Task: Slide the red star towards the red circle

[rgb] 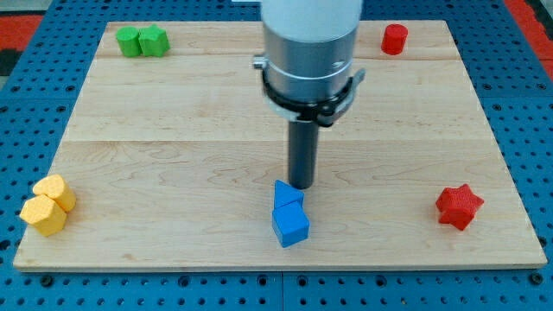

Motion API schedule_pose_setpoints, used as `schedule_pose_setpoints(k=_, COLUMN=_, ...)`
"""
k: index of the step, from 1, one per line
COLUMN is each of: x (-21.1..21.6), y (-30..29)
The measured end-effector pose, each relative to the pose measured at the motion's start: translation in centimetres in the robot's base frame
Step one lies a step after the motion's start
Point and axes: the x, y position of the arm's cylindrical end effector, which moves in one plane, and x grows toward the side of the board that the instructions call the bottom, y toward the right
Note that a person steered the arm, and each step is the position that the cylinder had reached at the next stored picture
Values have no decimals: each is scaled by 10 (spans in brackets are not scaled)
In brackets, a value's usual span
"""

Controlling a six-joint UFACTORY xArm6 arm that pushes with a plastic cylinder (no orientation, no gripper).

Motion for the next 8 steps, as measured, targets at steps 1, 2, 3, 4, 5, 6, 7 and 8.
schedule_pose_setpoints(k=1, x=12, y=67)
schedule_pose_setpoints(k=2, x=55, y=76)
schedule_pose_setpoints(k=3, x=91, y=87)
schedule_pose_setpoints(k=4, x=95, y=147)
schedule_pose_setpoints(k=5, x=71, y=178)
schedule_pose_setpoints(k=6, x=29, y=194)
schedule_pose_setpoints(k=7, x=-6, y=194)
schedule_pose_setpoints(k=8, x=-15, y=183)
